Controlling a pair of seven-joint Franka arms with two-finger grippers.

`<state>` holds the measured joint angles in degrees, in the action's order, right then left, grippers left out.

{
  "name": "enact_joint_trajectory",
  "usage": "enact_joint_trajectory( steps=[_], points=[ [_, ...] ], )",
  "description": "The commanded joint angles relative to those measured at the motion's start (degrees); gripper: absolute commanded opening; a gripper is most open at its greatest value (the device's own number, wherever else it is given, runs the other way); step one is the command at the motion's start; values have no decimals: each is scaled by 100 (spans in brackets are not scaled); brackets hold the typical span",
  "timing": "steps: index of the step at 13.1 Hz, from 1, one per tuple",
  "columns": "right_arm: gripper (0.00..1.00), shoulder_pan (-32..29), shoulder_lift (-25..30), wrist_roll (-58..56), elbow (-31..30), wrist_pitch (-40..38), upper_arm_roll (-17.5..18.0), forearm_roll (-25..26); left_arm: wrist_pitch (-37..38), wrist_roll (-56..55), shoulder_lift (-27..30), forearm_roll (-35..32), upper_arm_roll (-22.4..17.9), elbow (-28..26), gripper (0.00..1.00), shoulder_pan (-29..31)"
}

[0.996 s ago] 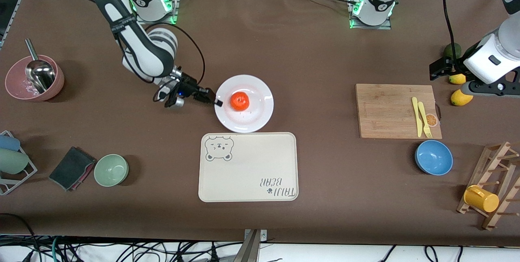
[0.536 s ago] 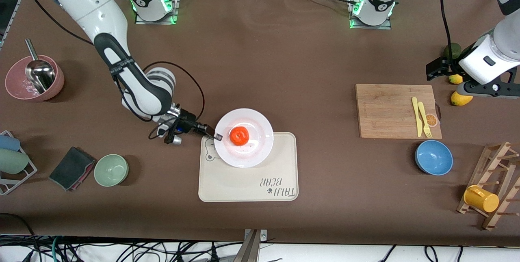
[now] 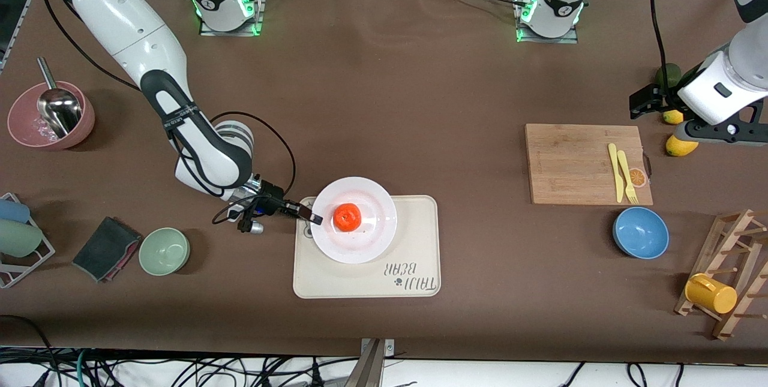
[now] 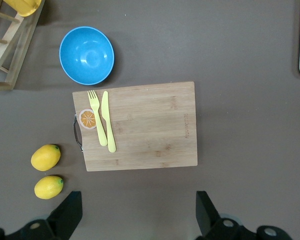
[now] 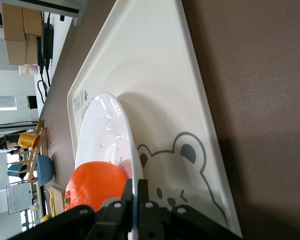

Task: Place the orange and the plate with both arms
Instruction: 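Settle the plate on the placemat and open the right gripper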

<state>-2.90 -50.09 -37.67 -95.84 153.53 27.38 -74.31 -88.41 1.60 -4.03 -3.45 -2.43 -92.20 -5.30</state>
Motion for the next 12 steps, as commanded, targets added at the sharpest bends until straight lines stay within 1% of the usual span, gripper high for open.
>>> enact_joint_trajectory(
  steps=[1, 2, 3, 8, 10, 12],
  points=[
    [0, -70, -185, 76, 153, 55, 75, 197, 131, 121, -45, -120, -3, 150, 100, -24],
    [3, -105, -185, 76, 197, 46, 75, 197, 131, 121, -45, -120, 5, 150, 100, -15],
    [0, -105, -185, 85, 267, 37, 75, 197, 131, 121, -45, -120, -3, 150, 100, -15],
    [0, -132, -212, 146, 522, -103, 75, 189, 131, 121, -45, -120, 5, 150, 100, -24],
    [0, -141, -352, 146, 785, -138, 83, 189, 131, 121, -45, -120, 5, 150, 100, -24],
    [0, -132, -457, 67, 830, -139, 75, 206, 131, 121, -45, -120, -3, 150, 100, -24]
  ],
)
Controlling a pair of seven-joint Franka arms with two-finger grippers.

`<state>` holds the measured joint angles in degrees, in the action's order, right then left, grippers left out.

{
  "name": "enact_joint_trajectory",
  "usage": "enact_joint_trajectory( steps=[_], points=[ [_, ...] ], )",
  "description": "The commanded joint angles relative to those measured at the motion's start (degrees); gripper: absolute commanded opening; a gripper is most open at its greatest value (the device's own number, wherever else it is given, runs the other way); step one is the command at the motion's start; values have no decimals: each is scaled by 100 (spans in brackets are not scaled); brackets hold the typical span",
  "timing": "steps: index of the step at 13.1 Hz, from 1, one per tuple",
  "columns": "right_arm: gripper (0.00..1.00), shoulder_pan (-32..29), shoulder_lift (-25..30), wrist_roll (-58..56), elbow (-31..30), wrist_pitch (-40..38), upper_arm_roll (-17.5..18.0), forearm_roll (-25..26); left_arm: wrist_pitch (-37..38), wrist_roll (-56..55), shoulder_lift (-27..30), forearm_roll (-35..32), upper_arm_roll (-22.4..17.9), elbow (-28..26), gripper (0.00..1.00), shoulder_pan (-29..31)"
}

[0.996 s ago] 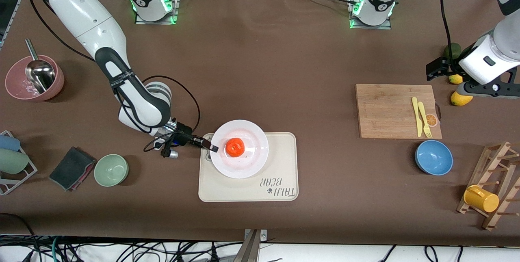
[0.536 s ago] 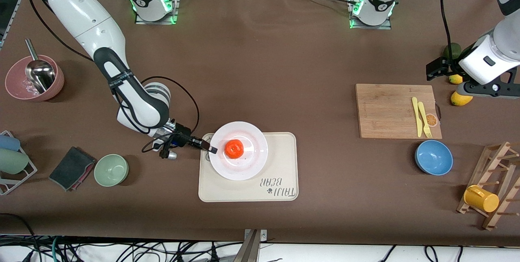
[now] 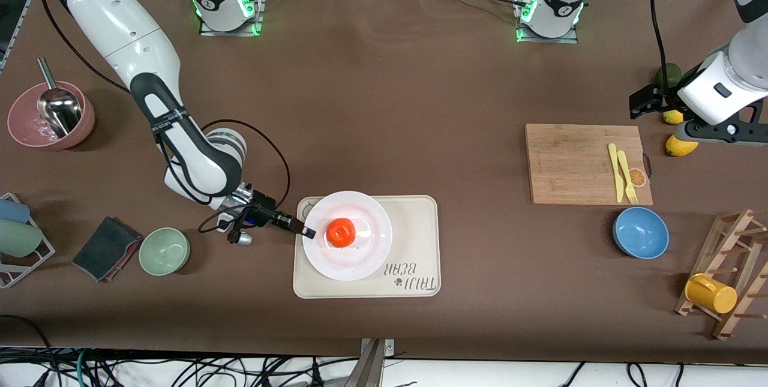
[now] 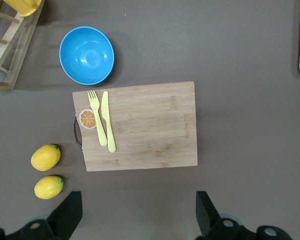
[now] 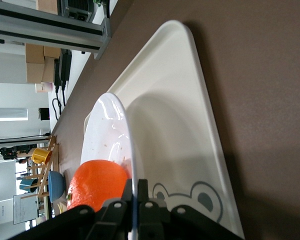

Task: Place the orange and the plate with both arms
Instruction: 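Settle the plate on the placemat and open the right gripper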

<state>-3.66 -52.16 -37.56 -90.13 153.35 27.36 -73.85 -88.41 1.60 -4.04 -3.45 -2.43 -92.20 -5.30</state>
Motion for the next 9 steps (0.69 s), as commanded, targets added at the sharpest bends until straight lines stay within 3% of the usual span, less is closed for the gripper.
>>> enact_joint_trajectory(
  steps=[1, 7, 9],
  points=[
    [0, -56, -320, 48, 328, -121, 85, 161, 131, 121, -44, -112, 5, 149, 100, -24],
    [2, -64, -356, 56, 364, -130, 94, 152, 131, 121, -44, -103, 5, 149, 100, -24],
    [34, -82, -338, 39, 364, -130, 77, 221, 131, 121, -44, -103, 5, 149, 100, -24]
  ],
)
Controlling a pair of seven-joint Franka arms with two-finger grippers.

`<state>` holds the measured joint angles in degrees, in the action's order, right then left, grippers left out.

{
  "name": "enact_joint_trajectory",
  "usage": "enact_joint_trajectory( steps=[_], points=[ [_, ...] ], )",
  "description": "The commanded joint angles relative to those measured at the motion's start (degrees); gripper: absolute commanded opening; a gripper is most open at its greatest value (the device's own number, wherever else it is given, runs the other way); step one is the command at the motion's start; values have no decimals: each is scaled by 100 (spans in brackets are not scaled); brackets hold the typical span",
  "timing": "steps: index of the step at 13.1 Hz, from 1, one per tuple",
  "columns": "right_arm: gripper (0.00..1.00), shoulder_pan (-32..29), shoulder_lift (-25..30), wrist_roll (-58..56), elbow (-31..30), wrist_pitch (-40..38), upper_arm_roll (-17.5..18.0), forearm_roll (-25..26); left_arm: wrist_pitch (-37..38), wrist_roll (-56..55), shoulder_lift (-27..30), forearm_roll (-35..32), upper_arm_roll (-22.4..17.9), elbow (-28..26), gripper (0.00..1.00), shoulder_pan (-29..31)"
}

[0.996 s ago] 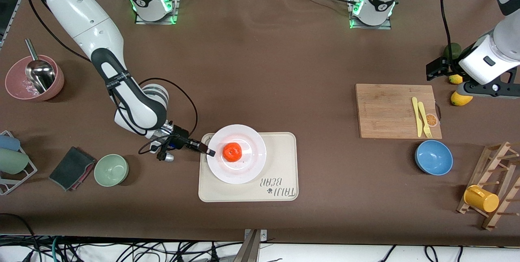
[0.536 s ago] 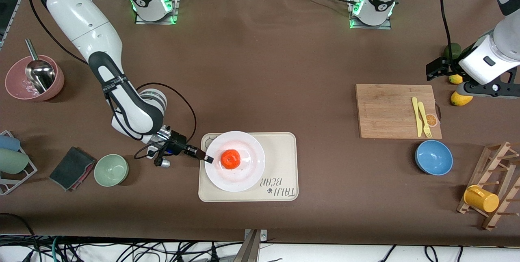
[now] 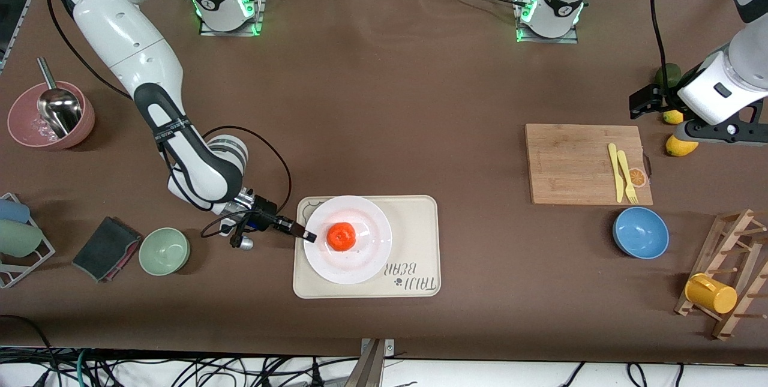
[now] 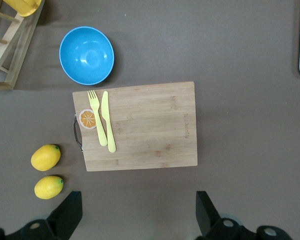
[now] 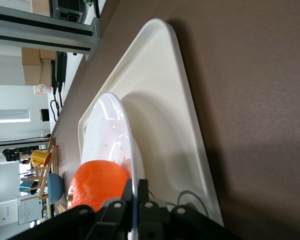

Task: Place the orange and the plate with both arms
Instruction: 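Settle the plate on the placemat and open the right gripper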

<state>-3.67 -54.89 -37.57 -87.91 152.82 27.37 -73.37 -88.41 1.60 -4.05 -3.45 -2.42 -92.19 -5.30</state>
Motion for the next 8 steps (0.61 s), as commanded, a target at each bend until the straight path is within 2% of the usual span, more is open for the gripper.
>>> enact_joint_trajectory(
  steps=[1, 2, 4, 5, 7, 8],
  points=[
    [34, -108, -66, 39, 143, -77, 75, 356, 131, 121, -44, -103, 5, 148, 100, -24],
    [34, -134, -66, 39, 143, -77, 75, 428, 122, 121, -44, -103, 5, 148, 100, -24],
    [48, -134, -49, 39, 143, -77, 75, 437, 131, 121, -44, -103, 5, 148, 100, -24],
    [99, -143, -22, 65, 143, -77, 75, 437, 131, 121, -44, -103, 5, 148, 100, -24],
    [100, -143, 275, 83, 90, -330, 67, 472, 131, 121, -44, -103, 5, 148, 100, -24],
    [100, -143, 520, 109, -41, -514, -64, 594, 131, 121, -44, -103, 5, 148, 100, -24]
  ],
)
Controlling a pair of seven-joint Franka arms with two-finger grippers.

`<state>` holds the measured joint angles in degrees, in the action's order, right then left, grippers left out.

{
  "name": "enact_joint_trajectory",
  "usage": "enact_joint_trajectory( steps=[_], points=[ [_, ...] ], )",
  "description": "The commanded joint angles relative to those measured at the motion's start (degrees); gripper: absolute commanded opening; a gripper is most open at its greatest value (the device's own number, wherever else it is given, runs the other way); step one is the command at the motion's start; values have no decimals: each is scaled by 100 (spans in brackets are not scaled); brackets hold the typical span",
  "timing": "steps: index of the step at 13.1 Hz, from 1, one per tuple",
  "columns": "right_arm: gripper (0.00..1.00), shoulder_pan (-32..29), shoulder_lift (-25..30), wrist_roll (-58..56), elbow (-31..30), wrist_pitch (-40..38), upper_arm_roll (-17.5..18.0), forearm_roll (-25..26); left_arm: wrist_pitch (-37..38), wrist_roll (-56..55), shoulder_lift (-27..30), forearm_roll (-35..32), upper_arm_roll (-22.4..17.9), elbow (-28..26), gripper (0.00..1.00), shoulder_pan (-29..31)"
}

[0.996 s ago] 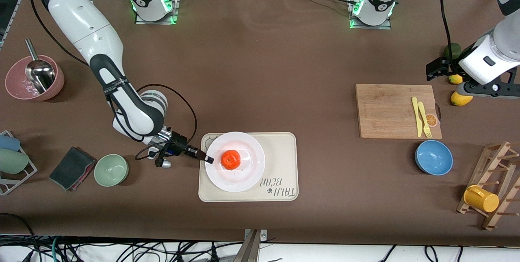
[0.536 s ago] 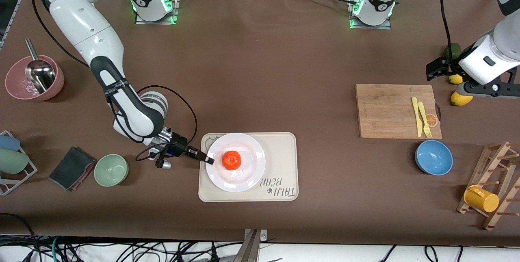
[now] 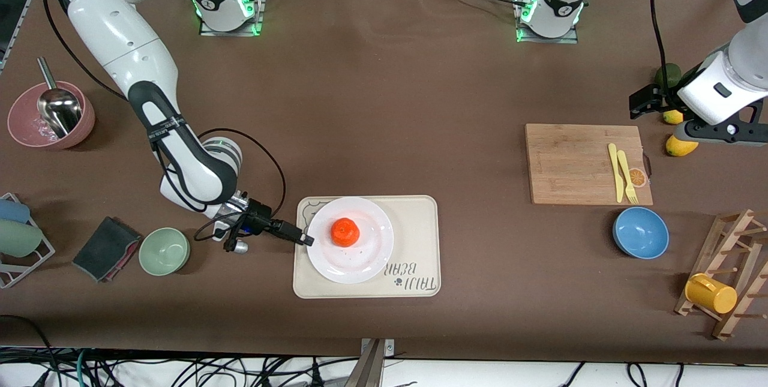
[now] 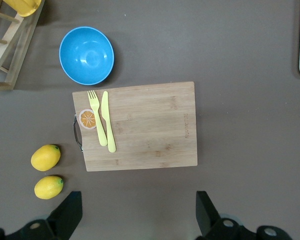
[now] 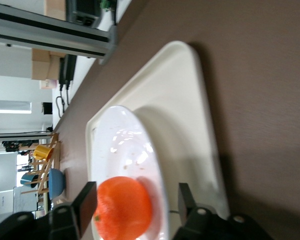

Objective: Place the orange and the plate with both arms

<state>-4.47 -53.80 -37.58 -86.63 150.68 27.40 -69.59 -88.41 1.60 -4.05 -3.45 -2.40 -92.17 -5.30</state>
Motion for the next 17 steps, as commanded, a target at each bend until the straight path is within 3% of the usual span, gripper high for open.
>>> enact_joint_trajectory(
  steps=[1, 6, 9, 13, 16, 17],
  points=[
    [100, -72, 675, 233, -318, -711, -277, 540, 131, 121, -44, -103, 3, 147, 100, -24],
    [100, -90, 2107, 498, -425, -3829, -1726, 2745, 131, 121, -44, -103, 3, 147, 100, -24],
    [100, -81, 3171, 576, -600, -5168, -2316, 4107, 131, 121, -44, -103, 3, 147, 100, -24],
    [100, 50, 4130, 2030, -592, -5978, -2423, 5725, 131, 121, -44, -103, 3, 138, 100, -24],
    [100, 156, 4570, 2896, -531, -6339, -2441, 6474, 131, 121, -44, -103, 3, 138, 100, -24],
    [100, 226, 4641, 2906, -530, -6340, -2641, 6562, 131, 121, -70, -103, 3, 147, 100, -24]
  ],
)
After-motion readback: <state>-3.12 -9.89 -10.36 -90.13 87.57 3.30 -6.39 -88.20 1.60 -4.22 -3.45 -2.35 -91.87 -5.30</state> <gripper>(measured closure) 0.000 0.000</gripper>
